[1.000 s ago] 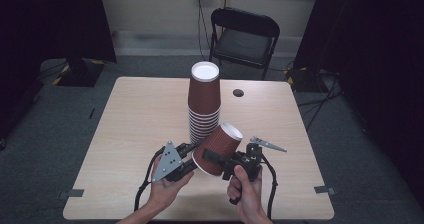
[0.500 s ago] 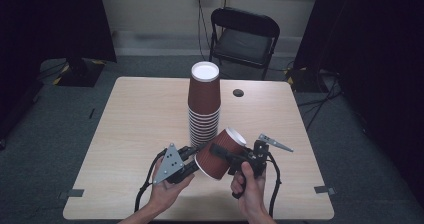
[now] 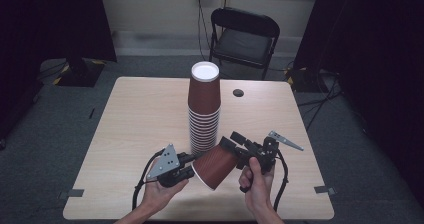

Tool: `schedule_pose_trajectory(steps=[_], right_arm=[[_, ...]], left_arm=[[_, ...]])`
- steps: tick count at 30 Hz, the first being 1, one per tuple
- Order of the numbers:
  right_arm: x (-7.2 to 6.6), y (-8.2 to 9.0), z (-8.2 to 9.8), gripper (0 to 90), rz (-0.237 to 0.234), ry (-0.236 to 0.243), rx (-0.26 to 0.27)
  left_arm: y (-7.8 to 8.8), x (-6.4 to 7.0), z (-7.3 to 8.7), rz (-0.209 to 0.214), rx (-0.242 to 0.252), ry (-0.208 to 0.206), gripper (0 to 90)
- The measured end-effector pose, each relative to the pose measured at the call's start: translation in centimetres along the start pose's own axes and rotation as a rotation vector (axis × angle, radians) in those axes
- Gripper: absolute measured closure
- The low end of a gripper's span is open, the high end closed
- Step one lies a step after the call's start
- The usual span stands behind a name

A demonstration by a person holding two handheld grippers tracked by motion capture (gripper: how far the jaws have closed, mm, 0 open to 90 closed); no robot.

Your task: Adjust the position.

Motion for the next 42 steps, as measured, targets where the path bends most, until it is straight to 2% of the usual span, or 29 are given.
schedule_pose_trajectory(steps=[2, 6, 9, 10, 12, 15, 17, 20, 24, 27, 28, 31, 33, 34, 36, 37, 38, 40, 42], right_arm=[[0.1, 0.1, -0.1, 13.2, 0.015, 0.018, -0.003], [0.5, 0.2, -0.4, 15.5, 0.026, 0.031, -0.015], [0.9, 0.4, -0.5, 15.8, 0.048, 0.058, -0.029], [1.0, 0.5, -0.5, 16.0, 0.053, 0.066, -0.036], [1.2, 0.5, -0.5, 17.9, 0.051, 0.097, -0.075], [1.2, 0.7, -0.3, 18.8, 0.072, 0.150, -0.080], [1.1, 0.9, -0.3, 18.5, 0.079, 0.176, -0.077], [0.9, 1.1, -0.4, 17.1, 0.077, 0.211, -0.078], [1.0, 1.4, -0.6, 16.0, 0.058, 0.229, -0.133], [1.0, 1.6, -0.6, 15.8, 0.056, 0.246, -0.149], [1.1, 1.6, -0.5, 15.2, 0.055, 0.253, -0.155], [1.1, 1.7, -0.2, 13.0, 0.049, 0.305, -0.201], [1.1, 1.6, -0.1, 12.9, 0.043, 0.321, -0.215], [0.9, 1.5, 0.1, 13.0, 0.051, 0.341, -0.252], [0.8, 1.4, 0.3, 13.1, 0.063, 0.352, -0.259], [0.5, 1.4, 0.5, 12.9, 0.050, 0.389, -0.275], [0.4, 1.5, 0.5, 12.9, 0.045, 0.403, -0.276], [0.1, 1.5, 0.7, 12.9, 0.041, 0.442, -0.285], [0.0, 1.5, 0.8, 12.9, 0.037, 0.454, -0.288]], left_arm=[[0.1, -0.1, -0.1, 0.022, -0.049, 0.030, 84.5], [0.3, -0.1, -0.2, 0.045, -0.086, 0.050, 84.6], [0.4, -0.3, -0.2, 0.059, -0.125, 0.094, 84.7], [0.4, -0.4, -0.1, 0.057, -0.140, 0.097, 84.8], [0.4, -0.6, 0.0, 0.058, -0.158, 0.118, 84.9], [0.2, -0.8, 0.1, 0.076, -0.197, 0.143, 85.0], [0.2, -0.8, 0.2, 0.078, -0.216, 0.142, 85.0], [0.3, -1.1, 0.3, 0.084, -0.226, 0.174, 84.9], [0.4, -1.8, 0.5, 0.096, -0.264, 0.217, 84.9], [0.6, -2.3, 0.5, 0.096, -0.281, 0.233, 84.9], [0.7, -2.6, 0.5, 0.101, -0.286, 0.250, 84.9], [0.9, -2.9, 0.5, 0.102, -0.315, 0.257, 85.0], [1.1, -3.0, 0.5, 0.105, -0.338, 0.260, 85.1], [1.2, -3.0, 0.6, 0.105, -0.350, 0.267, 85.1], [1.2, -3.0, 0.8, 0.106, -0.382, 0.266, 85.1], [1.2, -3.1, 1.0, 0.114, -0.405, 0.261, 85.1], [1.2, -3.1, 1.0, 0.125, -0.416, 0.269, 85.2], [1.1, -3.0, 1.1, 0.122, -0.435, 0.257, 85.2], [1.1, -3.1, 1.1, 0.128, -0.450, 0.260, 85.2]])
Point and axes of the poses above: each handheld gripper's, and its own axes: y roughly backward along the jaws, z roughly out of its underside, x roughly to its right, the point moved 2 cm from there along -y, roughly forward along the jaws, and after that the axes turned 9 degrees about z, right-handed, at the moved point
